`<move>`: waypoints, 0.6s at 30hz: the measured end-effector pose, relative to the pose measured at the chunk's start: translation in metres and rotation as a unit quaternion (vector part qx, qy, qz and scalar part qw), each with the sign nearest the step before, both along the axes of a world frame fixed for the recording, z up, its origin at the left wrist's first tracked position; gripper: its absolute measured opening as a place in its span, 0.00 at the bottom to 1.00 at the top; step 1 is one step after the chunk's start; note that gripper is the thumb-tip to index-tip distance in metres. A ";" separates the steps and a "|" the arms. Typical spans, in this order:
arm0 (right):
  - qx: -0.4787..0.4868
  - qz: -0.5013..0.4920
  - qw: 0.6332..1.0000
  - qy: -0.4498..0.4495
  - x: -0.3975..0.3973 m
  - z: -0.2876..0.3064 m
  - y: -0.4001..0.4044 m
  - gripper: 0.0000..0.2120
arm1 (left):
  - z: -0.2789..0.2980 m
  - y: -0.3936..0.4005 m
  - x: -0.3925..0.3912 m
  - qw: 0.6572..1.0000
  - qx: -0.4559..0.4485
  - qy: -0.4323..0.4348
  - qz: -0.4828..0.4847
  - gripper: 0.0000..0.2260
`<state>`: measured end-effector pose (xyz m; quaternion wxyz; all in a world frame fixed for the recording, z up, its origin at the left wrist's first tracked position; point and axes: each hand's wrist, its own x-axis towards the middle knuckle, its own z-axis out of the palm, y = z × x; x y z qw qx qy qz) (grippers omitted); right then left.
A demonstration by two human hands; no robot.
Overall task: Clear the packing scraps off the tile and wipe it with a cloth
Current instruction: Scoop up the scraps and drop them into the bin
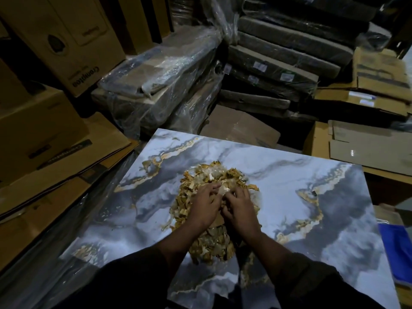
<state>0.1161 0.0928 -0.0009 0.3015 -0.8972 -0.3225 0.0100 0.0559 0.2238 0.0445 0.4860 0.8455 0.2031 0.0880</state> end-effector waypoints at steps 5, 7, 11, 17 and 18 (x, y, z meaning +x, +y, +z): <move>0.125 -0.050 0.990 0.034 0.000 0.028 0.012 0.09 | 0.008 -0.006 0.015 0.992 -0.123 0.012 0.029 0.15; 0.167 -0.074 0.981 0.063 0.000 0.038 0.020 0.09 | 0.014 -0.010 0.021 0.979 -0.196 -0.002 0.055 0.12; 0.272 -0.177 0.930 0.173 -0.004 0.058 0.042 0.05 | 0.021 -0.017 0.029 0.940 -0.312 -0.011 0.140 0.15; 0.410 -0.211 0.824 0.330 -0.011 0.076 0.072 0.13 | 0.028 -0.023 0.031 0.925 -0.317 -0.054 0.204 0.11; 0.414 -0.207 0.819 0.339 -0.011 0.078 0.075 0.14 | 0.032 -0.023 0.031 0.927 -0.307 -0.055 0.209 0.12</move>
